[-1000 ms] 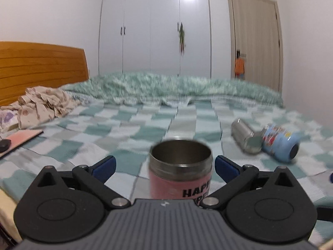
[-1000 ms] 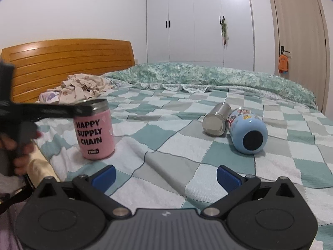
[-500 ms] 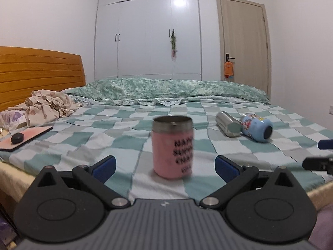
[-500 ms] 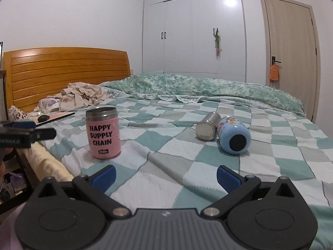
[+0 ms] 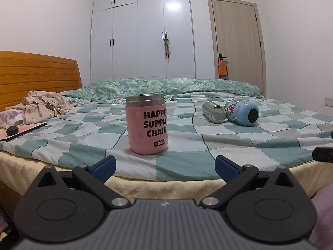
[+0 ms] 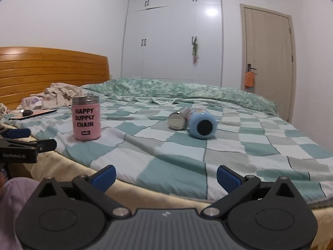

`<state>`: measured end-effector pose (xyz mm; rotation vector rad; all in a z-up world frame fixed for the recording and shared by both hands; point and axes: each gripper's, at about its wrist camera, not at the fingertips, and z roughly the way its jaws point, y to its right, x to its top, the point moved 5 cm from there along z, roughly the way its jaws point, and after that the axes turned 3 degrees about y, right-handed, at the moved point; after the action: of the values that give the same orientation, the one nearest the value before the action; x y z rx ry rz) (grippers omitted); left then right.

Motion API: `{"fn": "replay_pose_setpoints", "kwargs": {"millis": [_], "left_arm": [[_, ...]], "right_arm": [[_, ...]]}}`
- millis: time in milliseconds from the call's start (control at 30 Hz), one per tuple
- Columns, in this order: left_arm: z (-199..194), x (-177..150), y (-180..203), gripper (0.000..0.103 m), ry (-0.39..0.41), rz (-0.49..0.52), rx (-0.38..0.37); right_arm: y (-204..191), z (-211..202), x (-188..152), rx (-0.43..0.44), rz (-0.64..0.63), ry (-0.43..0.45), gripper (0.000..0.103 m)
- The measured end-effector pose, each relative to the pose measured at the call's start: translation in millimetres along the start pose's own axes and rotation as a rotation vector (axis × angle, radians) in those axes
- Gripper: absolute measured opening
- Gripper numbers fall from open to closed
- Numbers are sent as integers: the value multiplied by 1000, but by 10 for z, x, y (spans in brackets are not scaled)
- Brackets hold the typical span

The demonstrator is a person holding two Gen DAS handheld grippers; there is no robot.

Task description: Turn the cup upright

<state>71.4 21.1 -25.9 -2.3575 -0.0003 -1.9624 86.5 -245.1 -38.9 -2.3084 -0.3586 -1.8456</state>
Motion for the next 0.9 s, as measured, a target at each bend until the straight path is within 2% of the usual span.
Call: {"fn": "replay_pose_setpoints", "kwargs": {"millis": [267, 900], "left_arm": [[-16, -36, 13, 103, 11, 0, 3], [-100, -20, 28, 103, 48, 6, 1]], "right_arm": [[75, -98, -14, -32, 23, 73, 103], [80, -99, -17, -42, 27, 86, 103]]}}
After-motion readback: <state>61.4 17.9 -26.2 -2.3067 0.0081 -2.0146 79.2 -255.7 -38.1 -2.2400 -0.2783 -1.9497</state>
